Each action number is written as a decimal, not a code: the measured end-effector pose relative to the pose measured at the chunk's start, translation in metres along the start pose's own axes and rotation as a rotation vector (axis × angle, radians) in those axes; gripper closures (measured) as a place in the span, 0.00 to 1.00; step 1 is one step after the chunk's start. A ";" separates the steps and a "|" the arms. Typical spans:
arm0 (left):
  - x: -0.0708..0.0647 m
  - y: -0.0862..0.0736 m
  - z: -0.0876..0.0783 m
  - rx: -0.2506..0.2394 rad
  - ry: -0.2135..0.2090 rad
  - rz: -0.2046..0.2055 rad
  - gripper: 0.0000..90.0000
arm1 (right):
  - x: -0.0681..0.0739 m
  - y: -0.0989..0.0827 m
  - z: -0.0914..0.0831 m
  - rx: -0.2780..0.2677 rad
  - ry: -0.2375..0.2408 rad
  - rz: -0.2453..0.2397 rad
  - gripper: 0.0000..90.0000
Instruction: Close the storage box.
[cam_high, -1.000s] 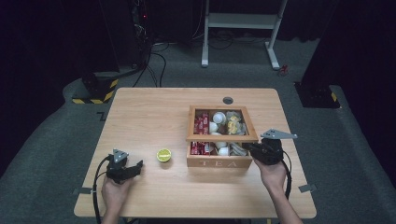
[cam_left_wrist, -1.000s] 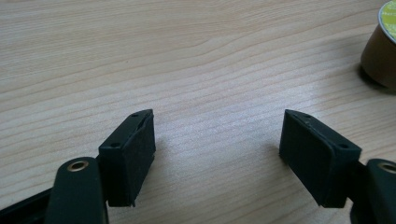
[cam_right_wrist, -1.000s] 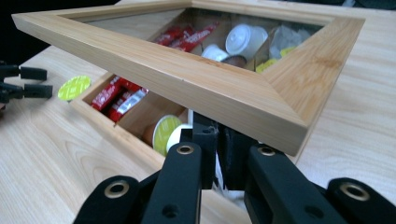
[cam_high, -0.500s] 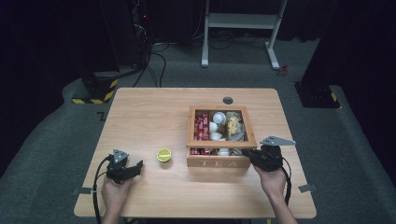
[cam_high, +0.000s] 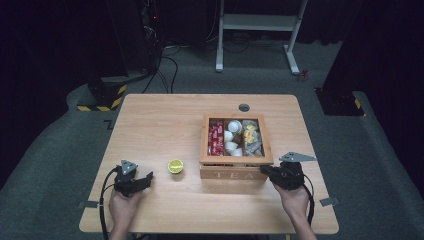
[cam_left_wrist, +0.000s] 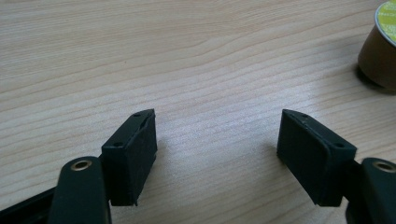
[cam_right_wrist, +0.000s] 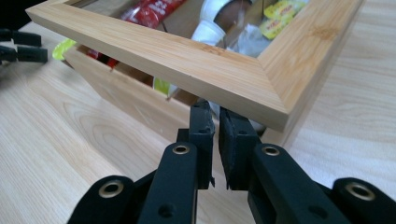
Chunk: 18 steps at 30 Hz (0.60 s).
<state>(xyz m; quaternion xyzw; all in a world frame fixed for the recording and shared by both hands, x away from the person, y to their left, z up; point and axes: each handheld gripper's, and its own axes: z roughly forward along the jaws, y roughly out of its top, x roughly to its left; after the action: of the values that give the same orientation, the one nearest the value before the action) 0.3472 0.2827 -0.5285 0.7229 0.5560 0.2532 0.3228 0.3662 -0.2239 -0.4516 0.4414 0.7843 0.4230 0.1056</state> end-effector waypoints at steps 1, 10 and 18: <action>0.000 0.000 0.000 0.000 0.000 0.000 0.32 | -0.001 -0.002 0.000 0.004 0.000 0.002 0.93; 0.000 0.000 0.000 0.000 0.001 -0.001 0.32 | -0.004 -0.020 0.002 0.021 0.001 0.031 0.91; 0.000 0.000 0.000 0.000 0.000 -0.002 0.32 | -0.007 -0.025 -0.010 -0.022 -0.024 0.035 0.89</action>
<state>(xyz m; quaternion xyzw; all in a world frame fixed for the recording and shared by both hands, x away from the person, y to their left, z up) 0.3472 0.2826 -0.5286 0.7223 0.5566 0.2531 0.3231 0.3502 -0.2415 -0.4656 0.4586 0.7706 0.4280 0.1123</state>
